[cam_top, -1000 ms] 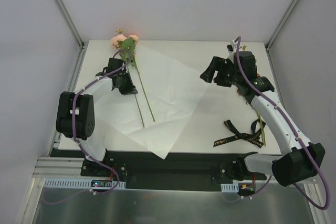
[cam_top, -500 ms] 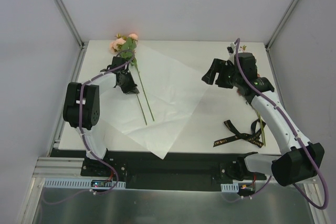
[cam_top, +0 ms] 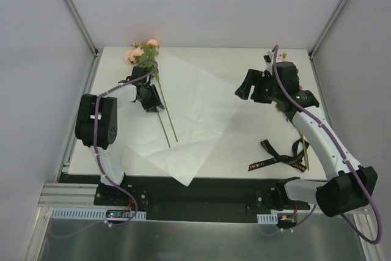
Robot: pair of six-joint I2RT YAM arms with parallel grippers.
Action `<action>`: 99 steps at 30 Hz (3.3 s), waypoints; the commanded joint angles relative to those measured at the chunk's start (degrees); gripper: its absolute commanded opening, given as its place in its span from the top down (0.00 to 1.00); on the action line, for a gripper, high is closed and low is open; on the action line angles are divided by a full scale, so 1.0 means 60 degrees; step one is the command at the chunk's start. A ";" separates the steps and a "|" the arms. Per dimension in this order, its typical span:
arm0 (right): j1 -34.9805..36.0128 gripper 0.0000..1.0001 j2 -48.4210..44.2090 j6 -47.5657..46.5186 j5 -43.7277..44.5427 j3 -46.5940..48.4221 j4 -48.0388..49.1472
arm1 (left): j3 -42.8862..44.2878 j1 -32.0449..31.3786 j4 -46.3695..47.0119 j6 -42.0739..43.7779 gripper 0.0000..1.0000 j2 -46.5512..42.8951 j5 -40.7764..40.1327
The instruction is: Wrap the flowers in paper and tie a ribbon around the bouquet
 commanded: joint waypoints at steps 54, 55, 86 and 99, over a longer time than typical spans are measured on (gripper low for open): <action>-0.6037 0.69 0.6709 -0.6274 0.1163 0.1976 -0.0673 | 0.0451 -0.5459 -0.1060 0.2380 0.25 -0.4253 0.4502; -0.6007 0.73 0.6798 -0.6304 0.1294 0.2049 -0.0731 | 0.0450 -0.5444 -0.1075 0.2365 0.25 -0.4224 0.4458; -0.2615 1.00 0.0559 0.0064 -0.3038 0.0748 0.2123 | -0.0808 -0.3863 0.4899 -0.2158 0.21 -0.5088 0.4150; 0.2137 1.00 0.0647 0.1693 -0.3700 -0.0132 0.4204 | -0.1307 -0.3305 0.5049 -0.2762 0.24 -0.5644 0.3111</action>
